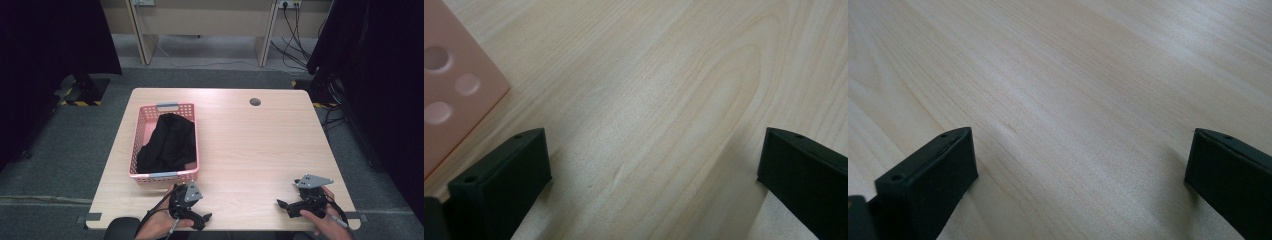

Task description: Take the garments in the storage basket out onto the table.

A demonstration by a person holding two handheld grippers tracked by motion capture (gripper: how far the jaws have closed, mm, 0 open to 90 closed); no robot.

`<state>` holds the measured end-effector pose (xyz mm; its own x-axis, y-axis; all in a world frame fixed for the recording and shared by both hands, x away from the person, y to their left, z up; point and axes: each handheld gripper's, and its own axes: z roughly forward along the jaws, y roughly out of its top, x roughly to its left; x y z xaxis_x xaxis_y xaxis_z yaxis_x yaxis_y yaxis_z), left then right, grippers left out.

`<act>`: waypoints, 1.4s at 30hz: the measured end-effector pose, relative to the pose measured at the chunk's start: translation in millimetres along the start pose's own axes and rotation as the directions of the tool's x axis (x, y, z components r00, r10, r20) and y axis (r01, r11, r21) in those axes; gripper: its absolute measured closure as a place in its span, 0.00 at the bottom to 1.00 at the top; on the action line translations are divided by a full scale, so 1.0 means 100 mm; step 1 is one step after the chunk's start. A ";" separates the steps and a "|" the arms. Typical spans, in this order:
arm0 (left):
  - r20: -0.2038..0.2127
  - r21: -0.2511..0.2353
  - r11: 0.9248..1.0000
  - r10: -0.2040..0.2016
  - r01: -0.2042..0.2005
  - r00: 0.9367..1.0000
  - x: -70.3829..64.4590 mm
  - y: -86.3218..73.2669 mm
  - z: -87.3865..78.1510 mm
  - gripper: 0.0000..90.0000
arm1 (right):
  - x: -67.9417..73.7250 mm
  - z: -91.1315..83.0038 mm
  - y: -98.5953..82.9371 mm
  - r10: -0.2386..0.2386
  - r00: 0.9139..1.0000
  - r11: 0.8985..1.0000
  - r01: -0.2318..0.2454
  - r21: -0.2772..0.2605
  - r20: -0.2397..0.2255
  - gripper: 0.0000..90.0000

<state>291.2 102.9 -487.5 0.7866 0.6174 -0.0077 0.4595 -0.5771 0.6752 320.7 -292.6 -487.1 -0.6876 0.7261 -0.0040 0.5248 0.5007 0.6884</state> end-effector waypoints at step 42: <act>0.072 -0.012 1.000 -0.012 0.013 0.997 -0.05 0.07 -0.11 0.02 | 0.00 0.00 0.00 -0.002 1.000 1.000 0.002 0.000 -0.002 0.00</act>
<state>286.3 101.9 -475.0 0.8087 0.5841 -0.0689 0.4646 -0.5626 0.6838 320.7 -292.6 -487.1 -0.6894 0.7243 -0.0043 0.5231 0.5021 0.6887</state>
